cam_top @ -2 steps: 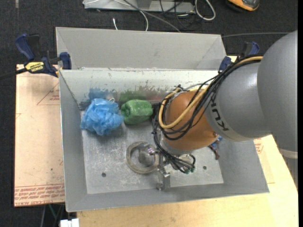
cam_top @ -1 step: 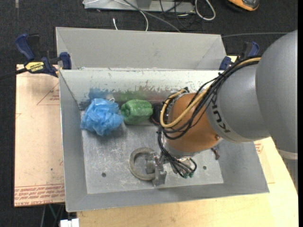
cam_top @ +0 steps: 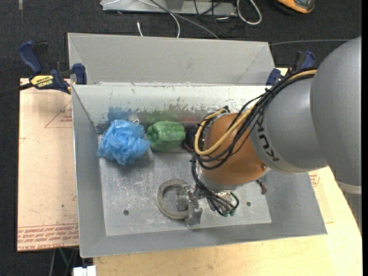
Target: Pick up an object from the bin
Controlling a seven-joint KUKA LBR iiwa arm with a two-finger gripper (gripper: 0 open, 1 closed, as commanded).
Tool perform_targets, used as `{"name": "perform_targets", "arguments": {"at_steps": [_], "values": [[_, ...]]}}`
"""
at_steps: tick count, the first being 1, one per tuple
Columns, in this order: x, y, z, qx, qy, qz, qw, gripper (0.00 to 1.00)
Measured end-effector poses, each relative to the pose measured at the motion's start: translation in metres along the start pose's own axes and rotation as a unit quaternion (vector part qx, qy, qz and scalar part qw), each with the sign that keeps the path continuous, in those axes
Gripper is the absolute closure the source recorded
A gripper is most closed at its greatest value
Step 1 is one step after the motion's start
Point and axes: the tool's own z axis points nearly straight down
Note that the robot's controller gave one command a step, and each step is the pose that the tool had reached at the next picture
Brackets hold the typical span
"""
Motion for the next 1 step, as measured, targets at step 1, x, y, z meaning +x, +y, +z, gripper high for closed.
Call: {"name": "perform_targets", "arguments": {"at_steps": [1], "values": [[0.0037, 0.0009, -0.026, -0.001, 0.0061, 0.0, 1.0, 1.0]]}}
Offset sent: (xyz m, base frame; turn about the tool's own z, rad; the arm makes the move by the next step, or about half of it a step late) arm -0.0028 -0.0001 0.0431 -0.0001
